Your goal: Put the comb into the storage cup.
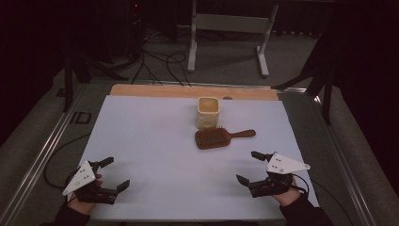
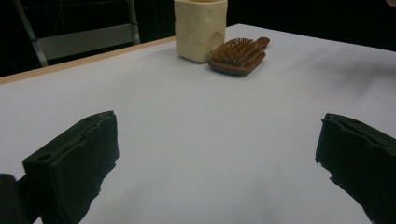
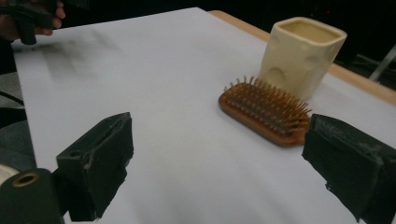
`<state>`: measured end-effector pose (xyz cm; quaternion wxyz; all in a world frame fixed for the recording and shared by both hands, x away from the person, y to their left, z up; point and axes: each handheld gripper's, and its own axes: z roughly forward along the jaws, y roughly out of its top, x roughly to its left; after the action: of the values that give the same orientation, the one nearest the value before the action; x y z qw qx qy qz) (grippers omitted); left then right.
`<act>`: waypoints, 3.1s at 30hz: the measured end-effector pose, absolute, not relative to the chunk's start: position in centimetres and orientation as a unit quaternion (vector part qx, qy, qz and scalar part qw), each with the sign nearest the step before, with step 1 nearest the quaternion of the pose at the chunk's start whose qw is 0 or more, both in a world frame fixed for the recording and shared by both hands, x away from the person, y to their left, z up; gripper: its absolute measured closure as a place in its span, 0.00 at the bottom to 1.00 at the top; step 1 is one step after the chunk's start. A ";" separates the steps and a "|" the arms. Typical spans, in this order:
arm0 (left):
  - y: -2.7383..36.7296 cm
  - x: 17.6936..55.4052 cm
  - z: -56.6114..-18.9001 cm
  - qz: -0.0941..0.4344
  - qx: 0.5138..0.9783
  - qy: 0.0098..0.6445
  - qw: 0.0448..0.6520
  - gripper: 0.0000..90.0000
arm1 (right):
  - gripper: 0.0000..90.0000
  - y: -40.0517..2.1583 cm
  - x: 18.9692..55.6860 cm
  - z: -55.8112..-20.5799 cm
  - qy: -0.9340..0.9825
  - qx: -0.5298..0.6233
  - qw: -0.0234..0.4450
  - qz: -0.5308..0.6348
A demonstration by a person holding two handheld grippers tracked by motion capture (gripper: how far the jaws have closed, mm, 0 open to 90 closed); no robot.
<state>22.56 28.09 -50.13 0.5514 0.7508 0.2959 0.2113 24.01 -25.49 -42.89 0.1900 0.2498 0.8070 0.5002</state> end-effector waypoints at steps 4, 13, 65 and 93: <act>28.1 22.6 -50.1 0.212 0.751 0.296 0.551 0.00 | 0.09 -25.5 24.3 -42.3 0.808 0.247 0.195 0.499; 28.1 22.6 -50.1 0.212 0.751 0.295 0.552 0.00 | 0.09 -25.5 25.3 -41.1 0.807 0.240 0.200 0.501; 28.0 22.5 -50.1 0.211 0.752 0.290 0.553 0.00 | 0.12 -25.2 34.6 -41.2 0.806 0.292 0.211 0.470; 28.0 22.5 -50.1 0.209 0.752 0.289 0.555 0.00 | 0.27 -25.9 38.7 -43.2 0.808 0.335 0.217 0.434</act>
<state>22.51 27.98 -50.10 0.5547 0.7519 0.2887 0.2091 38.70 -25.93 -43.19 0.2169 0.3350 0.8078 0.4339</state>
